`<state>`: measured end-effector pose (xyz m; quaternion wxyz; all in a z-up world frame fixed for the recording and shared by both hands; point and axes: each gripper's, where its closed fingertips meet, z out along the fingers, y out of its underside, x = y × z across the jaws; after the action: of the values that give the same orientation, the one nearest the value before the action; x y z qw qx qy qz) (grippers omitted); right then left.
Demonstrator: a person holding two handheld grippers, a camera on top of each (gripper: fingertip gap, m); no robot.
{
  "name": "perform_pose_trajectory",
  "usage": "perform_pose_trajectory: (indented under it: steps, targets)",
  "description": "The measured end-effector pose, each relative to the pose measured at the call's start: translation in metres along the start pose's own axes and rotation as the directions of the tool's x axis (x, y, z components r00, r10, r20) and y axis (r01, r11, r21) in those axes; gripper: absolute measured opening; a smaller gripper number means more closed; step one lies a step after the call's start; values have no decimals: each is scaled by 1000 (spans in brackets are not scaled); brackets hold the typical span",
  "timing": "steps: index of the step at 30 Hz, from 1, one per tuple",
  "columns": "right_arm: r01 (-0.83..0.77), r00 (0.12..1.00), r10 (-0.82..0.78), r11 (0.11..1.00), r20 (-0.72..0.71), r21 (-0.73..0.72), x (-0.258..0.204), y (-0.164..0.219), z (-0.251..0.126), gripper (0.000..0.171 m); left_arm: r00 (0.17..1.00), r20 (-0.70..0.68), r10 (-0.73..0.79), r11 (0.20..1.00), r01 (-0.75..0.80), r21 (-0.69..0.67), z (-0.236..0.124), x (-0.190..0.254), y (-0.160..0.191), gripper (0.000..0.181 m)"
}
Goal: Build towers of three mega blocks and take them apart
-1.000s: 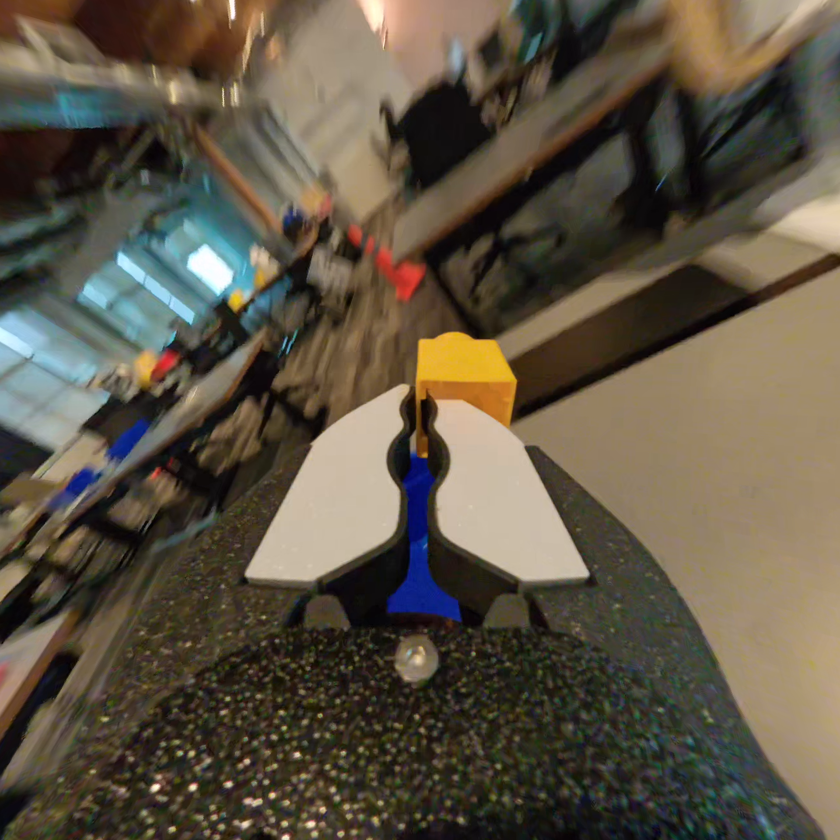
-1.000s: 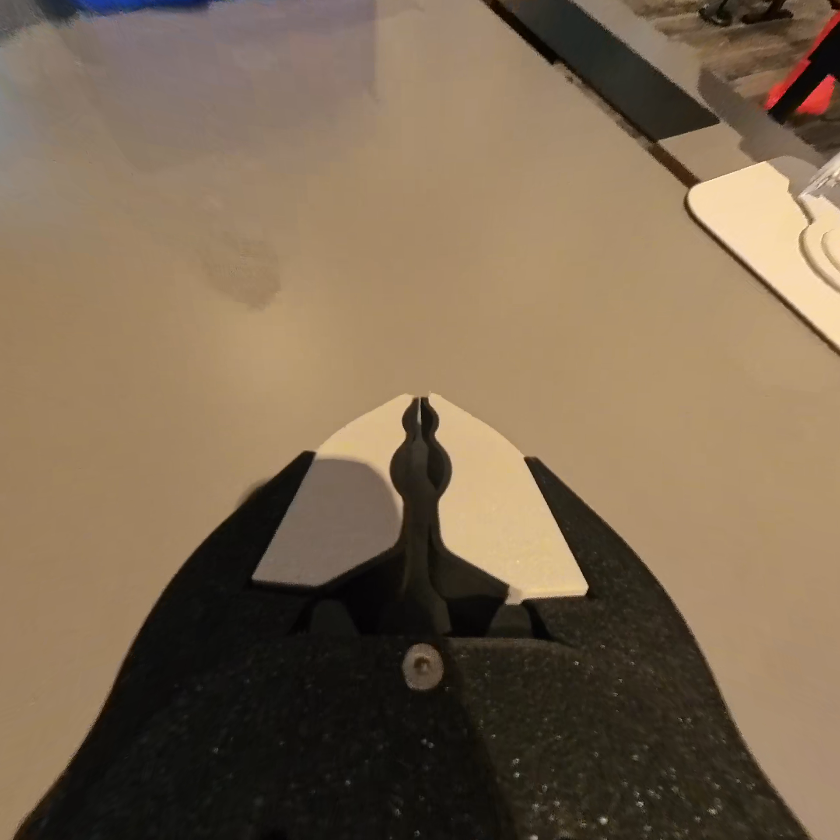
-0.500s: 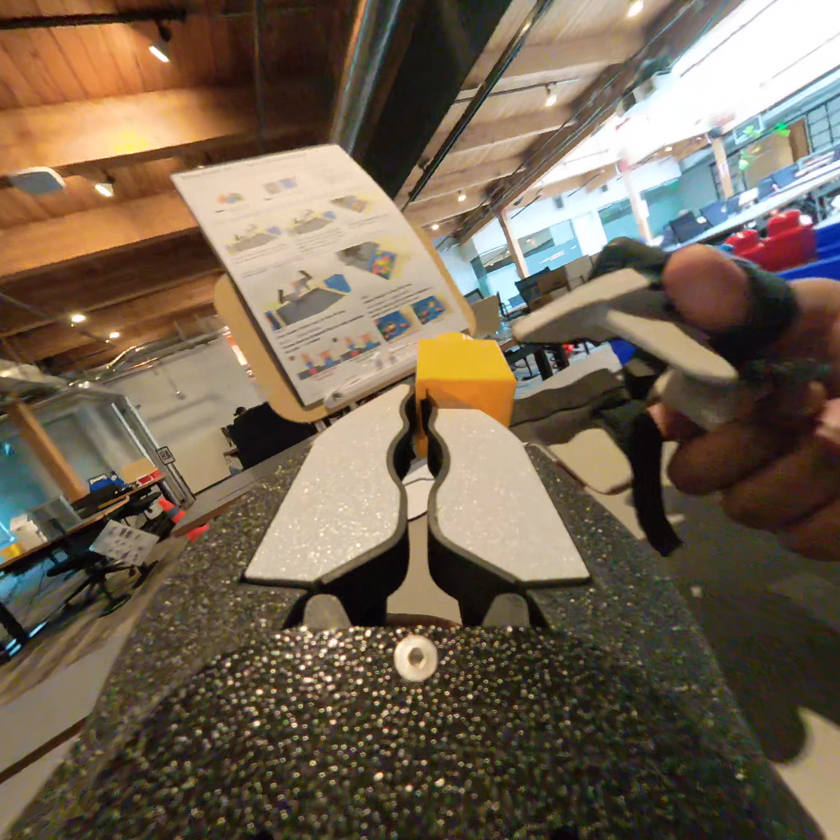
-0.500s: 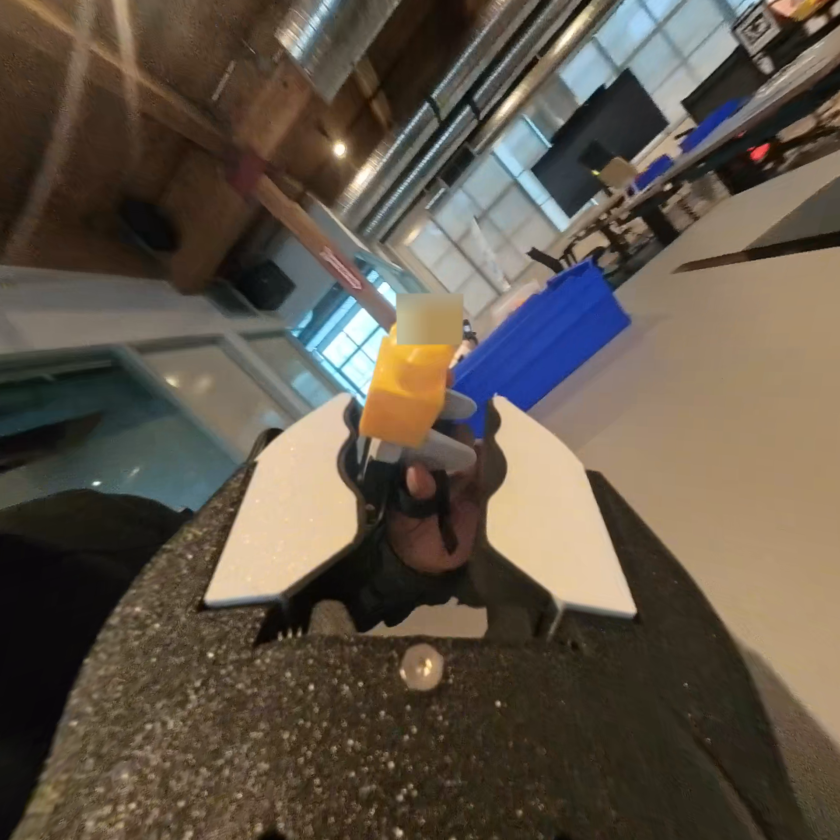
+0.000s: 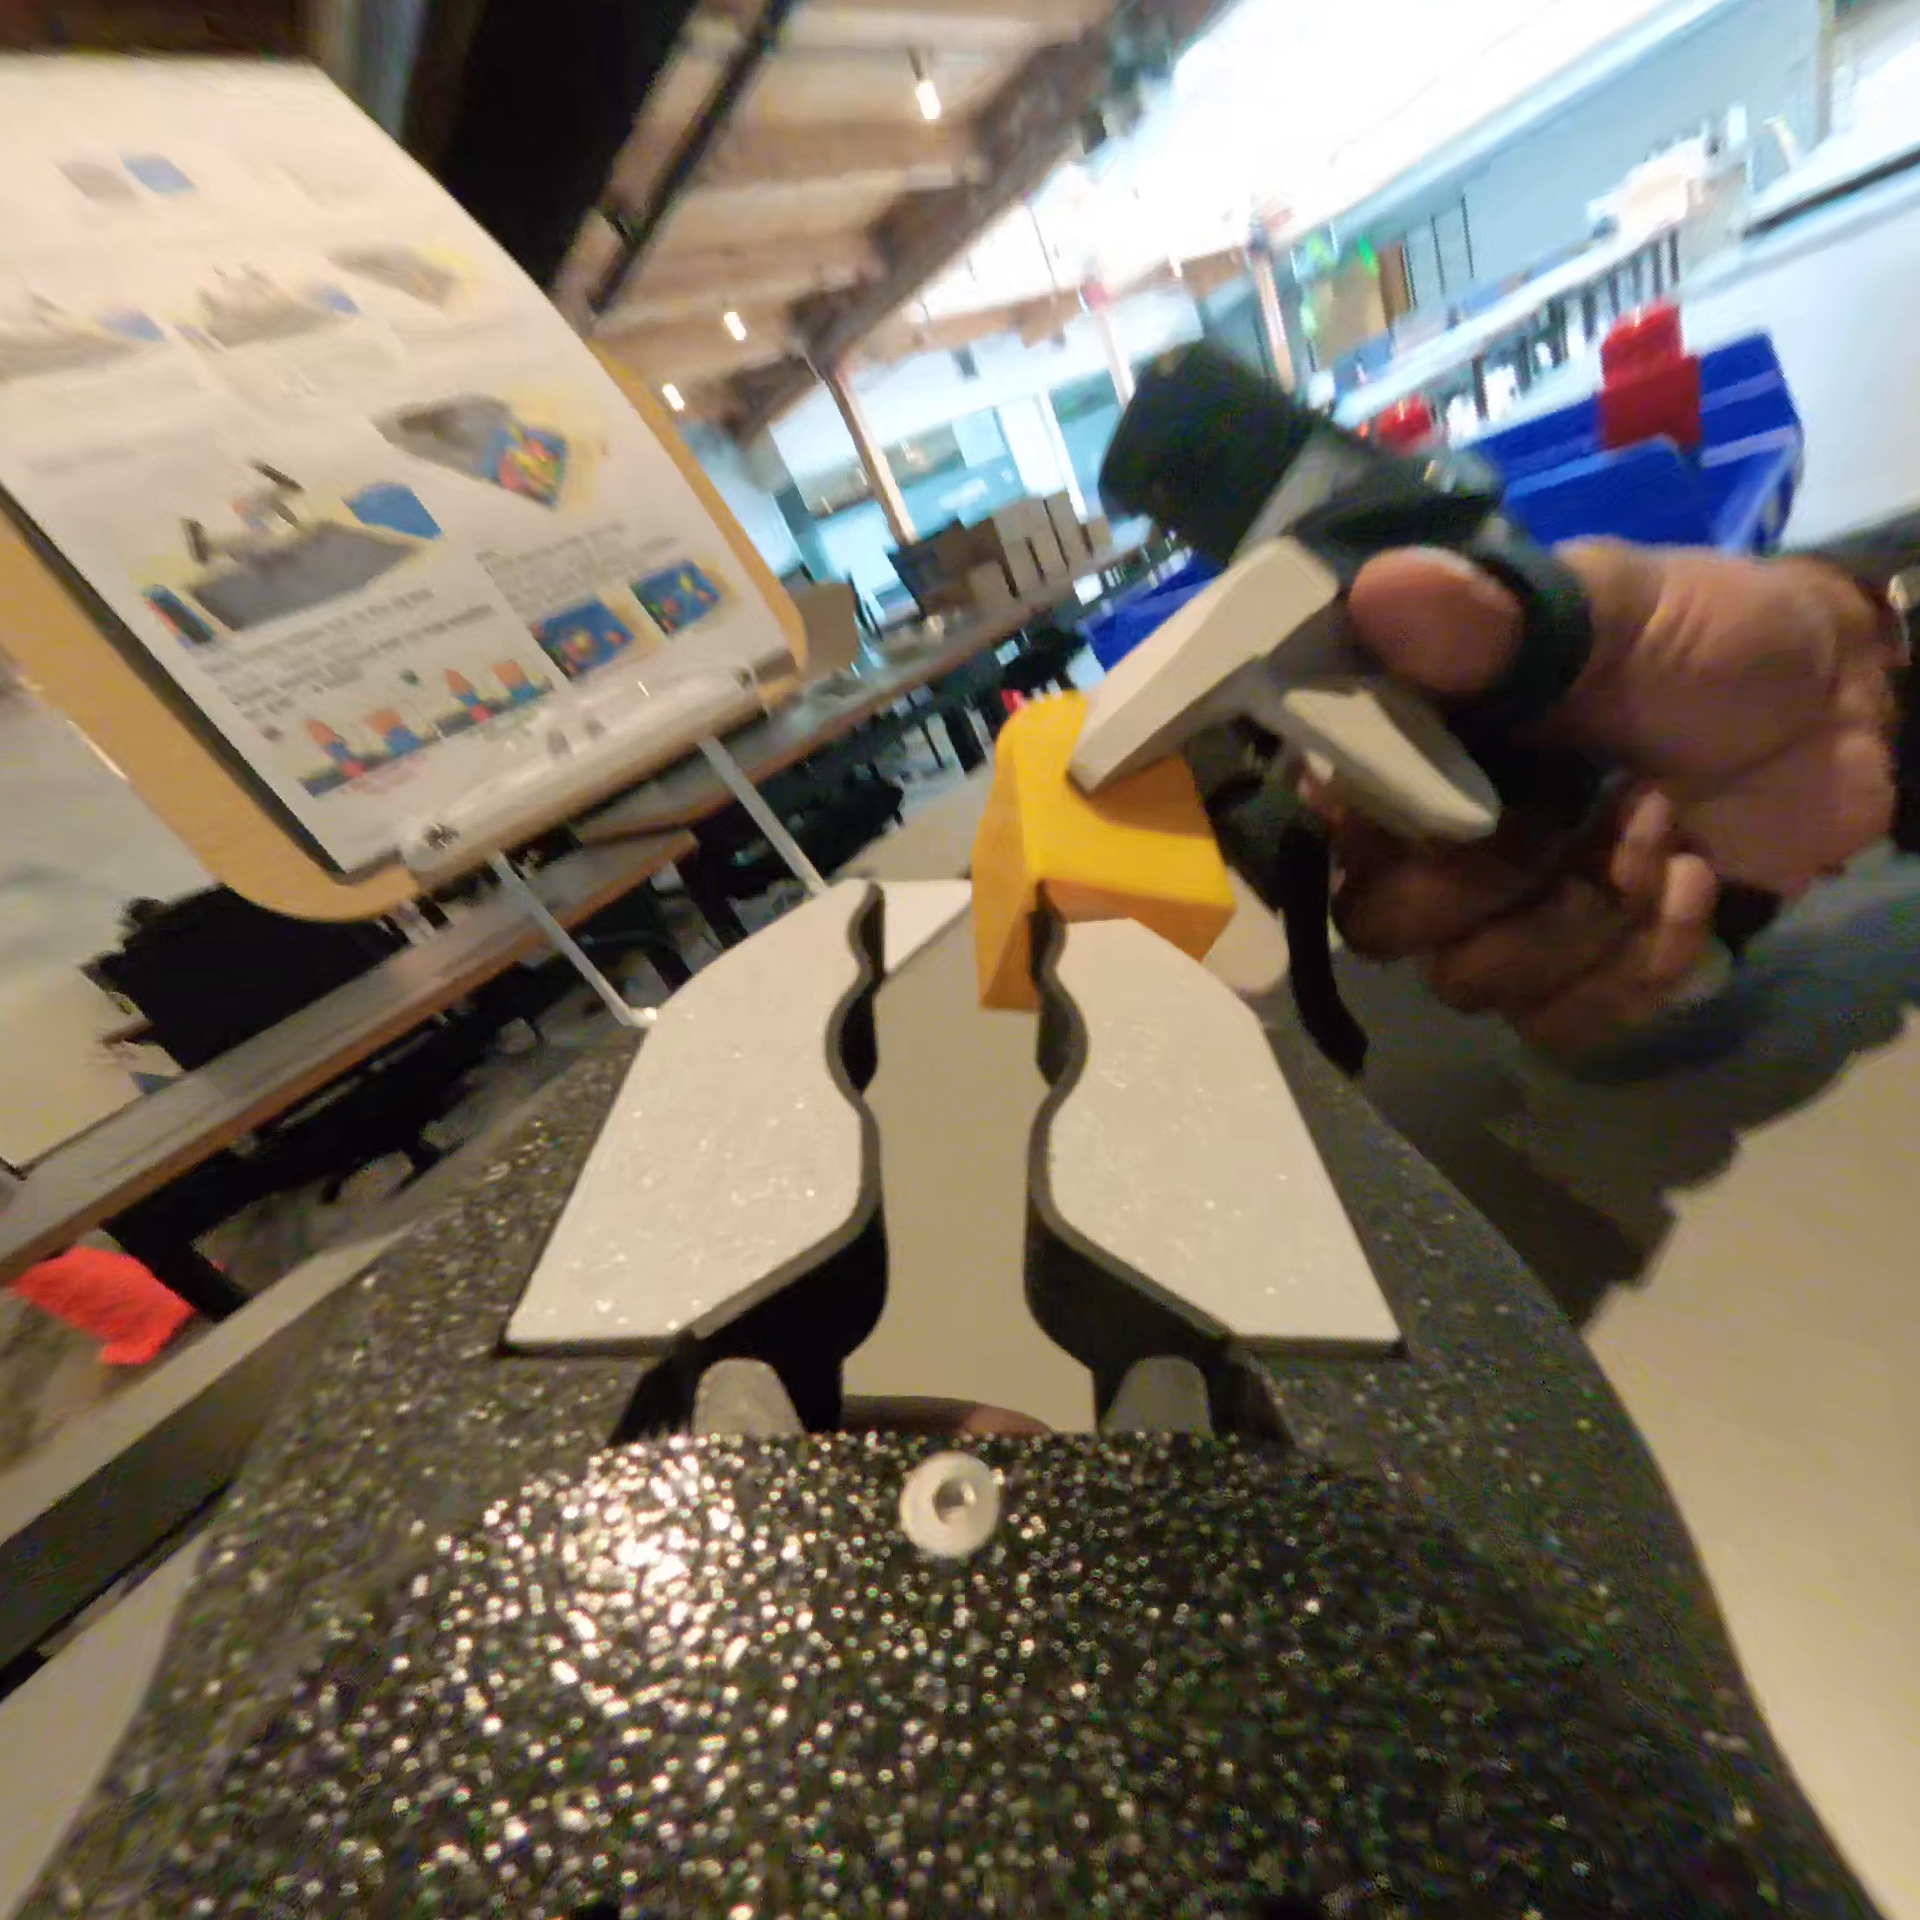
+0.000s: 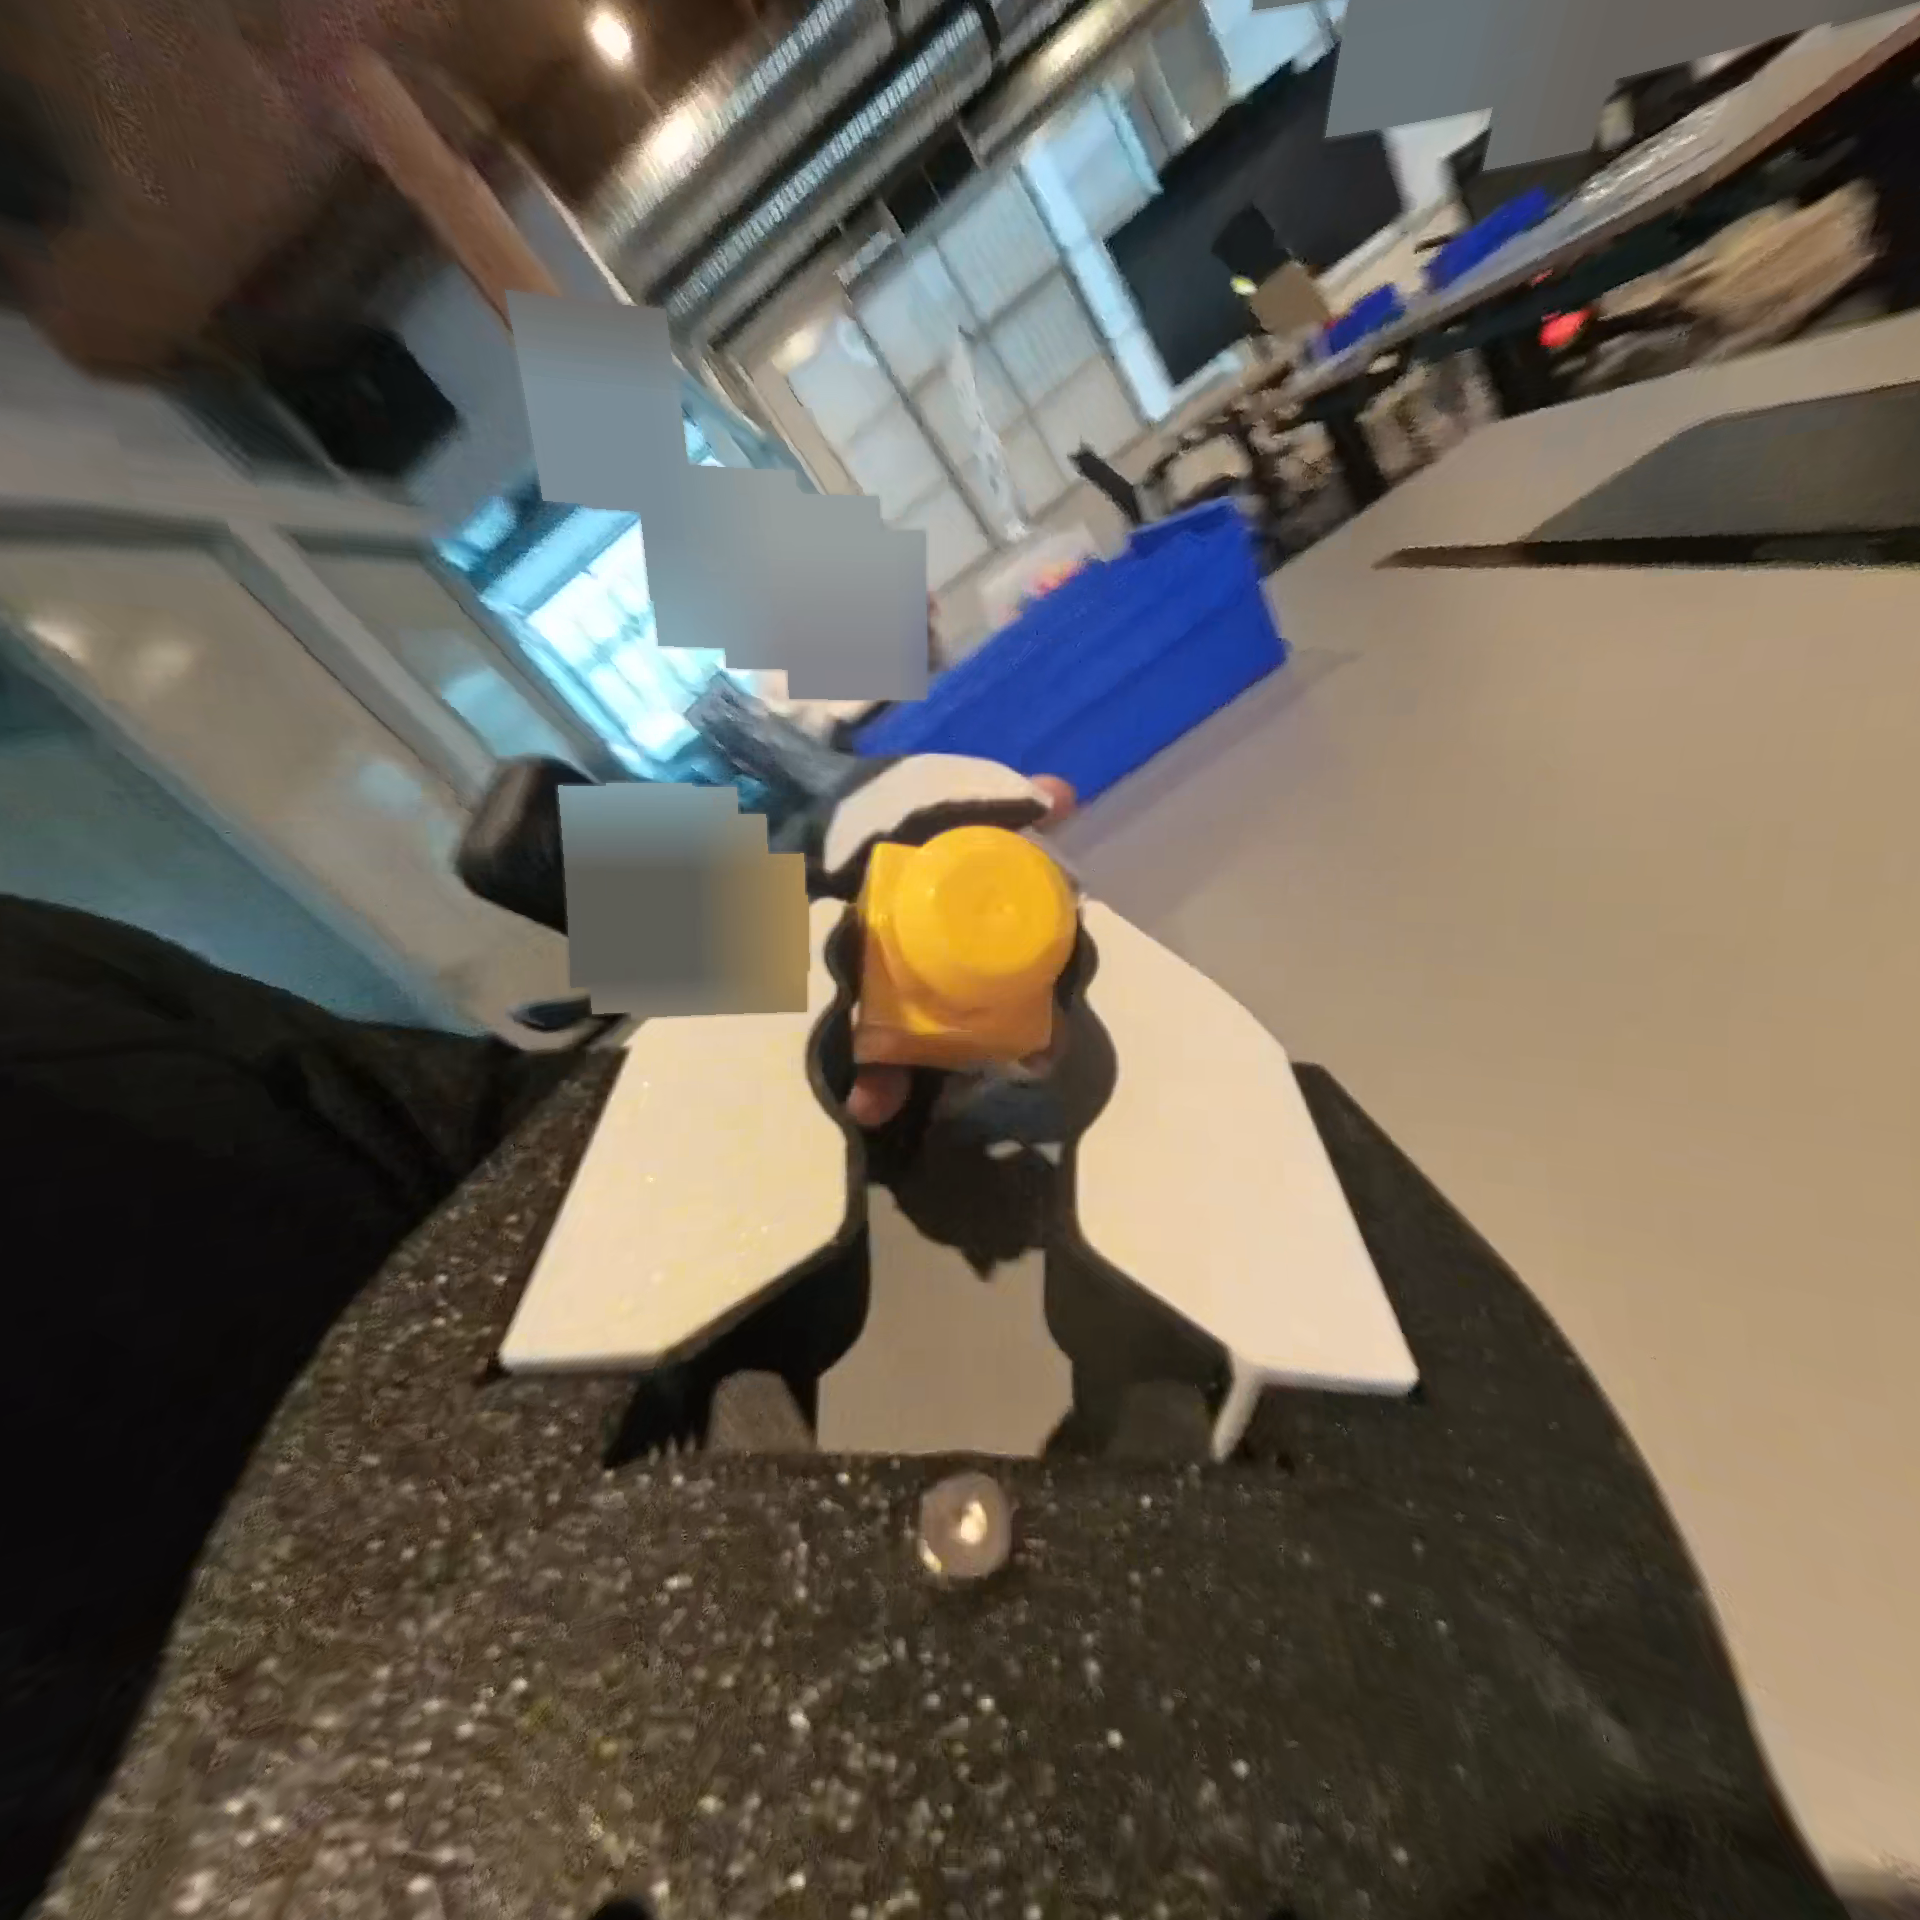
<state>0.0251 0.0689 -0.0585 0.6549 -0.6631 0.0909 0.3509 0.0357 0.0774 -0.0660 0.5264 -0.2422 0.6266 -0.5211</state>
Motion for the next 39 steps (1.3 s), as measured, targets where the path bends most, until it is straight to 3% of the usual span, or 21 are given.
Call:
perform_pose_trajectory:
  steps: [3,5,8,11,18,22,26,31,34,37,39]
  targets:
    - [148,980,-158,985,-125,-88,13,-5,-14,37,995,-96,26,994,-36,-103,-6,3,19,35]
    - [269,924,-317,936,-214,-226,30,1,-25,37,992,-117,52,986,-70,-154,-10,0,31,37]
    - [378,786,-559,773,-264,-510,57,26,-40,37,992,-117,41,974,-66,-216,-11,-3,44,37]
    - [393,732,-650,648,-204,-653,62,50,-45,37,986,-148,72,959,-109,-263,-10,4,51,37]
    - [372,756,-642,579,-125,-726,60,84,-42,37,955,-263,137,913,-225,-341,-11,27,66,38]
    - [398,768,-633,592,-98,-701,57,86,-41,58,965,-256,57,926,-147,-347,-13,25,62,39]
    - [437,799,-596,666,-81,-605,42,78,-46,65,981,-180,-69,946,7,-324,-25,5,37,43]
    - [427,843,-529,766,-94,-480,22,66,-68,65,989,64,-133,948,145,-282,-90,-64,-30,44]
    - [389,875,-472,814,-103,-431,17,61,-77,63,958,288,-19,903,140,-406,-156,-138,-48,42]
    - [357,894,-436,832,-102,-424,17,60,-78,62,864,468,184,785,157,-599,-234,-222,-39,40]
    - [351,898,-432,820,-87,-452,18,65,-76,62,827,484,286,640,210,-739,-280,-269,-6,43]
